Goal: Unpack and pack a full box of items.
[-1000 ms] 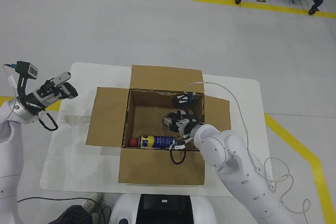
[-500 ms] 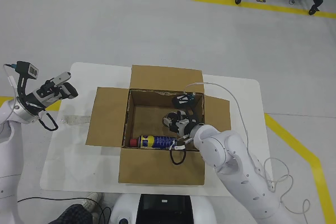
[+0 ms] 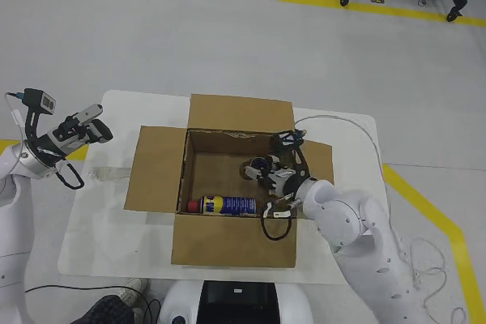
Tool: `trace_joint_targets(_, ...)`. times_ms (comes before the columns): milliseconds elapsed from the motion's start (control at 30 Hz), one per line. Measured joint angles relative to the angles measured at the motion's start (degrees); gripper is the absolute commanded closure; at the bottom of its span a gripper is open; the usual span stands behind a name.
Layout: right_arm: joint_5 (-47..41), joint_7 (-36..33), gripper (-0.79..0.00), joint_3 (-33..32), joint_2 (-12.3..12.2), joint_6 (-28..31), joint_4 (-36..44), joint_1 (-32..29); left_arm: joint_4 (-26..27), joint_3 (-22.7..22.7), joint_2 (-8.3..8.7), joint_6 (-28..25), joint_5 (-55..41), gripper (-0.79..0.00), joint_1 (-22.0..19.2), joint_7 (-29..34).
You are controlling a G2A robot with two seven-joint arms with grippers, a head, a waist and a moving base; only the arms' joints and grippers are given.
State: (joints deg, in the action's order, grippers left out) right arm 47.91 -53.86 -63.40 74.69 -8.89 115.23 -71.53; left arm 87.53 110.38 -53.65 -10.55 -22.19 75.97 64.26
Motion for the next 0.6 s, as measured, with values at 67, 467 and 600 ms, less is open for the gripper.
trace_joint_targets(67,-0.1,-0.6,0.0,-1.6,-0.3,0.8,1.5,-1.1,0.0,0.0,0.0,0.0,0.0,-0.785,0.0,0.0)
trace_joint_targets(467,-3.0,-1.5,0.0,-12.2,-2.1,4.2,7.7,-7.8,0.0,0.0,0.0,0.0,0.0,-0.785,0.0,0.0)
trace_joint_targets(600,-5.1,-1.2,0.0,-15.5,-2.5,4.6,8.7,-9.3,0.0,0.0,0.0,0.0,0.0,-0.785,0.0,0.0)
